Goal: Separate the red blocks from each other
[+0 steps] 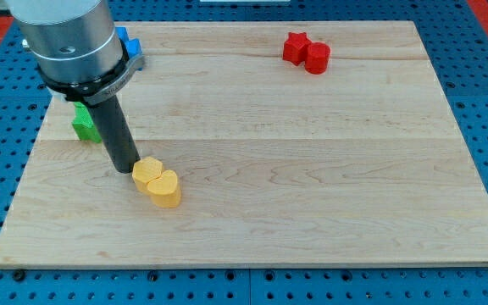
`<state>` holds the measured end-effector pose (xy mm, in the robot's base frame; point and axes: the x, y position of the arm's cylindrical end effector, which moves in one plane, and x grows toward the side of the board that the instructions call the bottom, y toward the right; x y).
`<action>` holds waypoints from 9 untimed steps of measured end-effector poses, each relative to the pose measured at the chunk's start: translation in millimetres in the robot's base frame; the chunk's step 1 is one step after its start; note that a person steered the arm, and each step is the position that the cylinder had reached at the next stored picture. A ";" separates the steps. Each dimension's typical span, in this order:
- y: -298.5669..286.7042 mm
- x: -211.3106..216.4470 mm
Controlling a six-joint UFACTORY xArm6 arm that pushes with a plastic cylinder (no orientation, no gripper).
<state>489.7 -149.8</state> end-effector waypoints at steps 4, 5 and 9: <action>257.5 -104.4; 324.2 -180.2; 189.4 -213.2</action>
<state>276.5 39.7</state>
